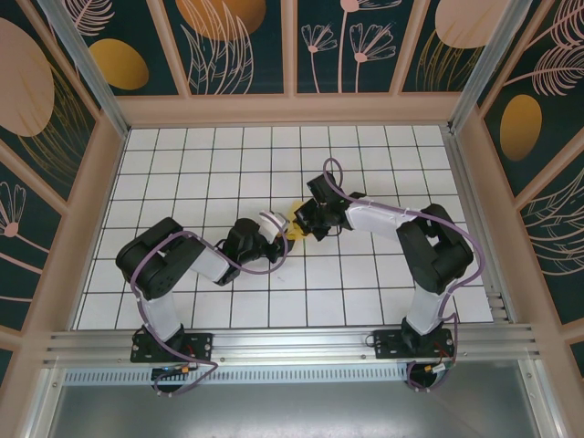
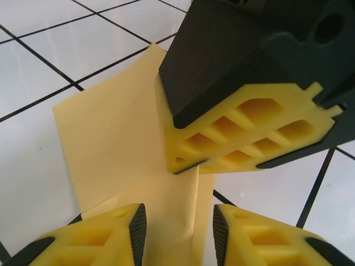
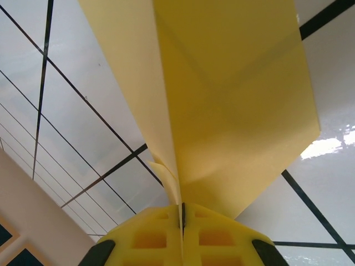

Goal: Fold a paper plane with a square sheet of paper (pick it up from the middle)
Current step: Fourth fold the wing at the center of the table.

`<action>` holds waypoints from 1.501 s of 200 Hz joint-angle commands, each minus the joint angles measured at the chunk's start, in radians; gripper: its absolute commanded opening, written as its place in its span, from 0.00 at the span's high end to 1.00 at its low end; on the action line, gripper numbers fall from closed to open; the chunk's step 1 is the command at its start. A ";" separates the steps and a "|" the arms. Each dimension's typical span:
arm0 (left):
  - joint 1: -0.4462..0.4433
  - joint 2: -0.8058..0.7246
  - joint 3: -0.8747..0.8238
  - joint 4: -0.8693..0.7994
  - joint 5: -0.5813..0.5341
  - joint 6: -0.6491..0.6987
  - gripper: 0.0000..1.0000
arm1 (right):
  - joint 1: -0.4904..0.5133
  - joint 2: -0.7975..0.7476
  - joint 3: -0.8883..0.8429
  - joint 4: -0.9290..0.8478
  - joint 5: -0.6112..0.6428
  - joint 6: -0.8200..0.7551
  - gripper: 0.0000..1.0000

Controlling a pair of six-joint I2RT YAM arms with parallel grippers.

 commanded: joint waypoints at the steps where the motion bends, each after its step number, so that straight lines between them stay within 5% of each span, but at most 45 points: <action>1: -0.005 0.007 -0.013 0.048 0.016 0.045 0.63 | 0.007 0.010 0.029 -0.047 -0.043 0.015 1.00; 77: -0.005 0.023 -0.008 0.053 0.008 0.061 0.79 | 0.010 0.013 0.035 -0.054 -0.081 0.012 1.00; 119: -0.005 0.021 -0.024 0.056 0.012 0.045 0.87 | -0.008 0.007 0.118 -0.146 -0.005 -0.122 0.56; 151: -0.005 0.025 -0.050 0.111 0.020 -0.009 0.86 | -0.034 -0.041 0.074 -0.116 0.045 -0.257 0.42; 215: -0.005 0.038 -0.073 0.140 0.044 -0.113 0.86 | -0.072 -0.240 -0.263 0.234 -0.015 -0.410 0.45; 300: -0.005 0.035 -0.047 0.086 0.062 -0.388 0.88 | -0.077 -0.188 -0.342 0.388 -0.081 -0.485 0.66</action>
